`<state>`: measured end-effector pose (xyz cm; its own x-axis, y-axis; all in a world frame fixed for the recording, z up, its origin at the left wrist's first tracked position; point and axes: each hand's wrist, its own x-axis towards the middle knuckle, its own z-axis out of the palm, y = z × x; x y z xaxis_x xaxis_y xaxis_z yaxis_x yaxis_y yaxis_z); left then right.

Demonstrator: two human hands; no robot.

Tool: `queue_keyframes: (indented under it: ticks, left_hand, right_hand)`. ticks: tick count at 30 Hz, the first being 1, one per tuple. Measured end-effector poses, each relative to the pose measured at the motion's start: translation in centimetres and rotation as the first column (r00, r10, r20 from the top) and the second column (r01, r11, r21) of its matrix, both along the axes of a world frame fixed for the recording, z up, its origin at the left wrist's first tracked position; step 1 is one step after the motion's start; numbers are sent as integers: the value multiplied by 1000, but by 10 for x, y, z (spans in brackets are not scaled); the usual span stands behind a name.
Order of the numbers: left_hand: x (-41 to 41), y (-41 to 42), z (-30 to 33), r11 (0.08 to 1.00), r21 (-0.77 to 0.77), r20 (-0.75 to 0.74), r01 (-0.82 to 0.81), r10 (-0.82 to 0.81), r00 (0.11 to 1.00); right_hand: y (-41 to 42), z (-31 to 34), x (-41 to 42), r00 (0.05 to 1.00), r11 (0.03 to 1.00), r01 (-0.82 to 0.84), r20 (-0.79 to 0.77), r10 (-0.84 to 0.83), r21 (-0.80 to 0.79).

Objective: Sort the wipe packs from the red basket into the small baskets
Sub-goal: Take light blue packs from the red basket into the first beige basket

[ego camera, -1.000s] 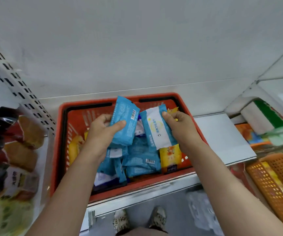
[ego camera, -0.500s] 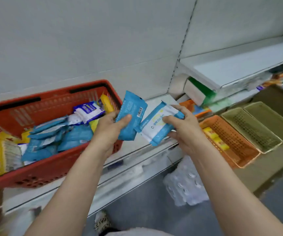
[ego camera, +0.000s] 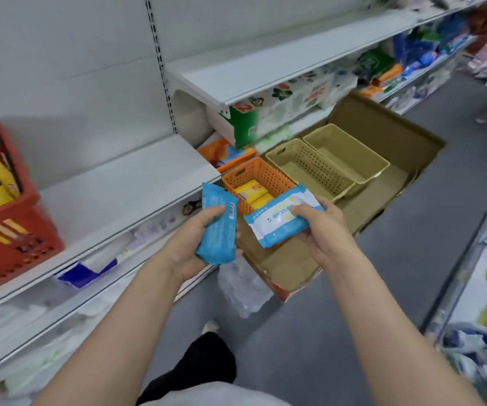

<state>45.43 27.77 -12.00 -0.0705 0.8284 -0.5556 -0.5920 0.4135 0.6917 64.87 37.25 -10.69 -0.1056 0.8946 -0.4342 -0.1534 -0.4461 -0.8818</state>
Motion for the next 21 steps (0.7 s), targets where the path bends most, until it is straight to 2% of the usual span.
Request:
queue_keyframes:
  ticks: [4, 7, 10, 13, 16, 19, 21]
  left_hand:
    - [18, 57, -9, 1000, 6, -66, 16, -15, 998]
    - [28, 109, -26, 999, -15, 4, 30, -30, 1000]
    - [37, 156, -36, 991, -86, 41, 99, -95, 995]
    - [43, 200, -42, 979, -164, -27, 124, -130, 991]
    - [46, 239, -49, 965, -255, -90, 64, -89, 992]
    - [48, 270, -65, 969, -246, -168, 39, -82, 982]
    - [47, 285, -80, 972, -227, -288, 65, -131, 949]
  right_hand:
    - [52, -13, 20, 1000, 999, 20, -14, -20, -50]
    - [98, -21, 27, 999, 996, 42, 16, -40, -77]
    - [143, -24, 35, 993, 995, 47, 109, -38, -86]
    - [186, -29, 43, 990, 994, 35, 136, -21, -103]
    - [229, -41, 46, 979, 995, 39, 202, -18, -97]
    - [270, -63, 46, 967, 991, -29, 248, 62, -134]
    - [301, -81, 46, 954, 982, -94, 266, 136, -165]
